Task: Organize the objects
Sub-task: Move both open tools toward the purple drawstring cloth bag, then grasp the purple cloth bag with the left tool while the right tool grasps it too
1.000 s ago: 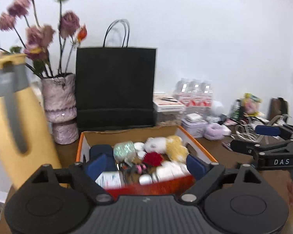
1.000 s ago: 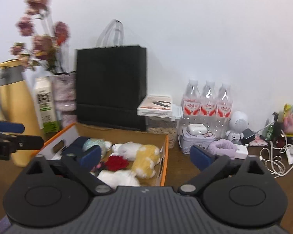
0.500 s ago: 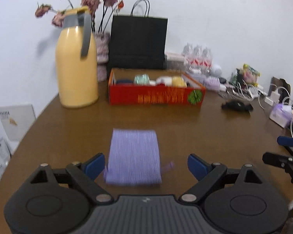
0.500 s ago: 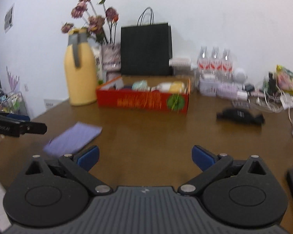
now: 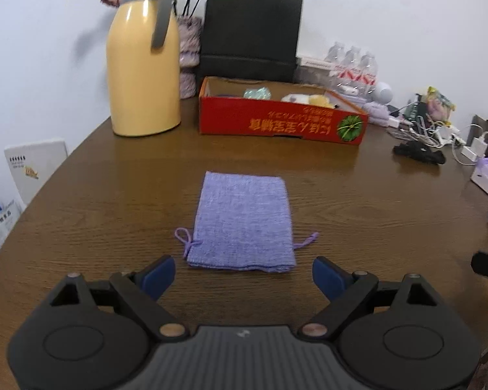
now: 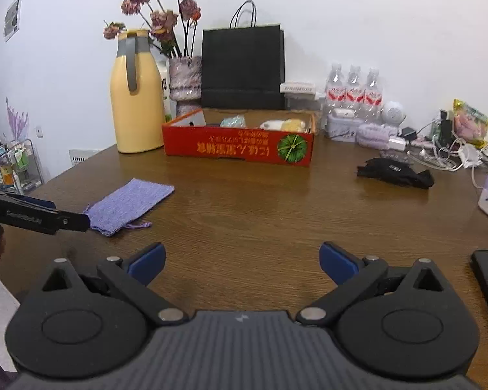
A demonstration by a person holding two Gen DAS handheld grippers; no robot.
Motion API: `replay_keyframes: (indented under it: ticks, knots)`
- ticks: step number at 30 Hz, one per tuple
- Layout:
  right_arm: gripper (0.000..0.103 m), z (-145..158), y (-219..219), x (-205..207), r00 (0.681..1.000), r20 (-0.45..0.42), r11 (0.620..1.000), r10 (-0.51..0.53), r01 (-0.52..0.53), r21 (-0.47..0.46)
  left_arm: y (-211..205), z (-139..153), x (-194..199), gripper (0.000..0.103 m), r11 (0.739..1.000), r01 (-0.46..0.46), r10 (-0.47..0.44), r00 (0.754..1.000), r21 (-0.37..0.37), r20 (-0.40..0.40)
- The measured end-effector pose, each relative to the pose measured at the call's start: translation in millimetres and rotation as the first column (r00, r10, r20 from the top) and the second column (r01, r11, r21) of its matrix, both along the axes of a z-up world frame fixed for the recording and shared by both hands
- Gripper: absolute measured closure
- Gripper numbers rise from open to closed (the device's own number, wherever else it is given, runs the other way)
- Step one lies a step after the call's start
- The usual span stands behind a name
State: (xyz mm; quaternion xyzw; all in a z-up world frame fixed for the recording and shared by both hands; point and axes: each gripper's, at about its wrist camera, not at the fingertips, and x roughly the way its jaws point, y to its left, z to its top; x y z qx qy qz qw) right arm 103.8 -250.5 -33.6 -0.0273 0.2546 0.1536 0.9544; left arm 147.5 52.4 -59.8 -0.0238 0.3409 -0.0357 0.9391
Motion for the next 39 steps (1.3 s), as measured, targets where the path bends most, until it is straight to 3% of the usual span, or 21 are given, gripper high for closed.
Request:
replay_keyframes:
  ticks: [9, 13, 15, 18, 20, 23, 25, 27, 29, 30, 31, 32, 33, 35, 39]
  knots:
    - [0.0, -16.8, 13.5, 30.5, 0.999, -0.049, 0.999, -0.009, 0.007, -0.042, -0.9, -21.7, 48.6, 0.012, 1.0, -0.007, 0.007, 0.999, 0.002, -0.036]
    - [0.0, -22.2, 18.3, 44.1, 0.998, -0.064, 0.999, -0.012, 0.009, -0.048, -6.1, -26.6, 58.6, 0.011, 1.0, 0.003, -0.003, 1.0, 0.02, -0.019]
    - [0.0, -24.3, 21.6, 50.0, 0.998, -0.067, 0.999, -0.01, 0.007, -0.05, -7.9, -27.7, 60.4, 0.015, 1.0, 0.019, -0.019, 1.0, 0.018, -0.005]
    - [0.0, -26.0, 29.2, 61.0, 0.998, -0.065, 0.999, 0.007, -0.01, -0.051, -17.3, -27.9, 58.7, 0.037, 0.995, 0.093, -0.094, 0.995, 0.034, 0.017]
    - [0.0, -25.6, 35.1, 69.2, 0.998, -0.057, 0.998, 0.022, -0.026, -0.062, -24.7, -26.9, 55.3, 0.072, 0.987, 0.157, -0.158, 0.987, 0.038, 0.024]
    - [0.0, -23.1, 42.9, 82.9, 0.998, -0.029, 0.996, 0.055, -0.056, -0.063, -35.0, -24.6, 45.6, 0.082, 0.962, 0.273, -0.273, 0.962, 0.022, 0.02]
    - [0.0, -21.7, 48.4, 96.0, 0.997, -0.021, 0.995, 0.076, -0.078, -0.06, -38.4, -24.1, 38.0, 0.076, 0.933, 0.36, -0.36, 0.933, 0.006, 0.033]
    - [0.006, -21.7, 53.3, 108.5, 0.994, -0.018, 0.993, 0.105, -0.106, -0.056, -33.9, -23.6, 32.2, 0.06, 0.923, 0.384, -0.383, 0.922, -0.009, 0.053]
    - [0.014, -24.8, 56.3, 121.4, 0.988, -0.032, 0.988, 0.154, -0.155, -0.015, -29.2, -23.9, 29.9, 0.046, 0.932, 0.363, -0.362, 0.931, -0.008, 0.051]
    - [0.029, -28.9, 58.2, 128.7, 0.984, -0.056, 0.985, 0.17, -0.17, 0.003, -25.4, -24.5, 31.1, 0.045, 0.945, 0.328, -0.328, 0.944, -0.006, 0.04]
    - [0.038, -33.6, 61.5, 135.7, 0.981, -0.099, 0.986, 0.167, -0.168, -0.005, -21.1, -24.8, 32.6, 0.046, 0.959, 0.283, -0.283, 0.959, -0.005, 0.022]
    - [0.055, -38.2, 66.1, 139.7, 0.979, -0.137, 0.988, 0.149, -0.154, -0.031, -16.6, -24.9, 35.0, 0.046, 0.972, 0.236, -0.236, 0.972, -0.013, 0.002]
    - [0.063, -42.2, 68.7, 138.8, 0.98, -0.149, 0.989, 0.129, -0.138, -0.056, -12.7, -24.4, 35.9, 0.046, 0.98, 0.199, -0.199, 0.98, -0.03, -0.005]
    - [0.067, -45.0, 66.1, 129.5, 0.98, -0.14, 0.989, 0.14, -0.146, -0.034, -7.1, -21.3, 34.4, 0.047, 0.987, 0.148, -0.149, 0.989, -0.067, -0.001]
    - [0.078, -42.5, 65.9, 99.6, 0.977, -0.153, 0.986, 0.147, -0.157, -0.054, -11.9, -17.7, 29.9, 0.047, 0.968, 0.218, -0.218, 0.976, -0.127, 0.011]
